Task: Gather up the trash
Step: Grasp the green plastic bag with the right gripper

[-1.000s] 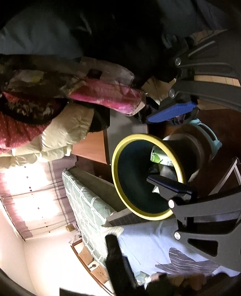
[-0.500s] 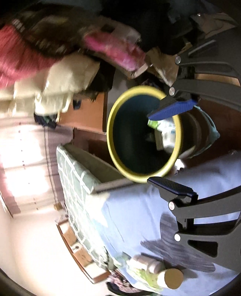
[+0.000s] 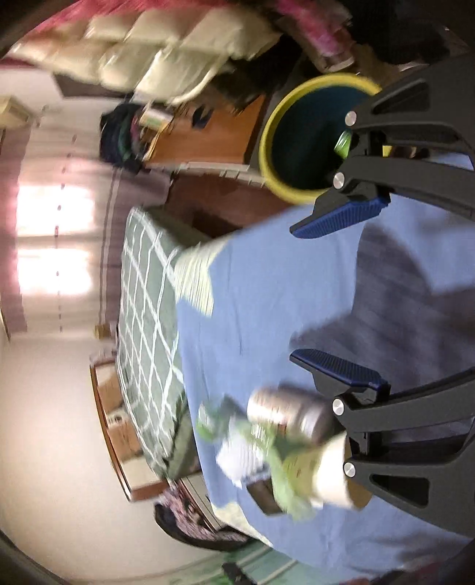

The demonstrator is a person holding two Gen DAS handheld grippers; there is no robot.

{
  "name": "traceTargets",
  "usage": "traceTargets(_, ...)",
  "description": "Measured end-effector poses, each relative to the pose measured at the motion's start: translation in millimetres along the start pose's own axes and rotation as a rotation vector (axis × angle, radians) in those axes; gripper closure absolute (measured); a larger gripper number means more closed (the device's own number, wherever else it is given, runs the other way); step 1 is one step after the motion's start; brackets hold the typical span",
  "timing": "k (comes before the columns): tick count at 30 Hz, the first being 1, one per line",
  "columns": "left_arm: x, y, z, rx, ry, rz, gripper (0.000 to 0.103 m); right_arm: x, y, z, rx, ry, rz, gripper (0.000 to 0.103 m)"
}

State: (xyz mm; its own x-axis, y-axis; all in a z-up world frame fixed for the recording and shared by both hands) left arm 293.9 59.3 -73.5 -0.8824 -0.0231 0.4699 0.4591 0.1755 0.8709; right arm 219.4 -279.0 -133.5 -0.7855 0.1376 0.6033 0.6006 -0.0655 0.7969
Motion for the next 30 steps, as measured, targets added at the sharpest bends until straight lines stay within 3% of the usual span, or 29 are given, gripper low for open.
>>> traceTargets(4,-14,-7,29,0.053,0.009,0.038,0.005,-8,16,38,0.042,0.061,-0.008,0.043)
traceTargets(9,-14,-9,41,0.073,0.052,0.023,0.005,-22,35,68,0.077,0.107,-0.002,0.043)
traceTargets(16,-9,-12,44,0.130,0.078,0.043,0.005,-57,40,87,0.108,0.129,0.091,0.047)
traceTargets(20,-11,-13,45,0.137,0.078,0.051,0.005,-68,31,95,0.116,0.142,0.123,0.059)
traceTargets(22,-13,-14,42,0.132,0.076,0.056,0.005,-71,28,98,0.115,0.162,0.137,0.070)
traceTargets(23,-13,-14,41,0.129,0.075,0.056,0.005,-72,26,99,0.114,0.174,0.141,0.081)
traceTargets(26,-15,-16,38,0.120,0.075,0.060,0.005,-70,25,100,0.109,0.195,0.139,0.093)
traceTargets(30,-15,-16,36,0.115,0.073,0.065,0.005,-61,29,96,0.078,0.224,0.122,0.094)
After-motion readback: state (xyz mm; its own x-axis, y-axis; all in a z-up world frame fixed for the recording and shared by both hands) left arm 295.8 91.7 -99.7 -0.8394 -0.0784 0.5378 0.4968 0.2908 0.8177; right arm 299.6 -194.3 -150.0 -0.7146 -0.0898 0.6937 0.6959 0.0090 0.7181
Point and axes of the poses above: each gripper's, at about its wrist camera, not at the fingertips, and x roughly against the way its jaws point, z to its left, y to its top, the point moved 4 cm from there along -x, roughly the way its jaws point, and after that the axes turned 4 degrees about -y, right-handed, at the moved point
